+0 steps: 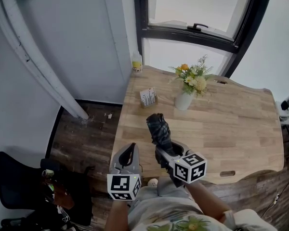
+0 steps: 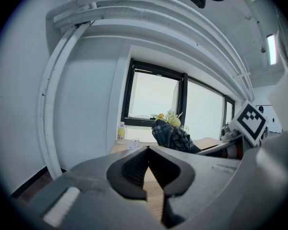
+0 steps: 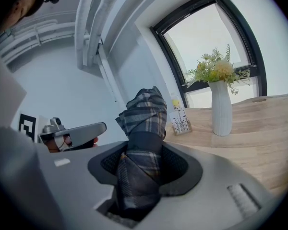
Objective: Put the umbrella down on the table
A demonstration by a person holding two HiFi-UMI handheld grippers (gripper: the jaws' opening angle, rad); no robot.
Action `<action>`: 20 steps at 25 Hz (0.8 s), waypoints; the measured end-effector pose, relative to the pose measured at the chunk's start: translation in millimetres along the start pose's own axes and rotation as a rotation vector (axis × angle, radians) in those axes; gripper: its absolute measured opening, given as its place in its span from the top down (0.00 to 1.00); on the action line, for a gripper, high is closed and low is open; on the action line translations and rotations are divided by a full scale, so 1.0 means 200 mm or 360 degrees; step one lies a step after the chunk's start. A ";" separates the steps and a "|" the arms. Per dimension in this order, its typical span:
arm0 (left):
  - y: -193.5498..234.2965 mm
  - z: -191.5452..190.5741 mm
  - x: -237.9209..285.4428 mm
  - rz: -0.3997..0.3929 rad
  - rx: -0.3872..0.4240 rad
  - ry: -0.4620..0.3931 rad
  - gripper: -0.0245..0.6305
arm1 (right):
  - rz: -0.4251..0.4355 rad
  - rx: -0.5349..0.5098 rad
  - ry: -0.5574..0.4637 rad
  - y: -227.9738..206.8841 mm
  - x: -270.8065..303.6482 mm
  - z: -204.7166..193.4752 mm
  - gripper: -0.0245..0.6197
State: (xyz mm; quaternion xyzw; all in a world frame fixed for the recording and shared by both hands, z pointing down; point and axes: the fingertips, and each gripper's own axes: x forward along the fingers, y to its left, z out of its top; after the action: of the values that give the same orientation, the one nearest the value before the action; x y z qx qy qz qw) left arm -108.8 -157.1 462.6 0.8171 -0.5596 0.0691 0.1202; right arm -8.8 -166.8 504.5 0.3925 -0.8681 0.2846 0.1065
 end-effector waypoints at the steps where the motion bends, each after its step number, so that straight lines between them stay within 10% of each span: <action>1: 0.00 0.00 0.00 -0.0002 0.0002 0.0004 0.96 | 0.0000 0.0001 0.0007 0.00 0.00 -0.01 0.66; 20: 0.01 -0.03 0.01 0.0010 -0.0005 0.0035 0.96 | -0.0036 0.0008 0.0118 -0.06 0.06 -0.12 0.66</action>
State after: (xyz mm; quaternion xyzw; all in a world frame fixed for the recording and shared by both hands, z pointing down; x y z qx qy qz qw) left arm -110.5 -157.2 469.8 0.8143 -0.5609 0.0776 0.1274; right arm -8.8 -166.9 534.0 0.3917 -0.8584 0.3001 0.1407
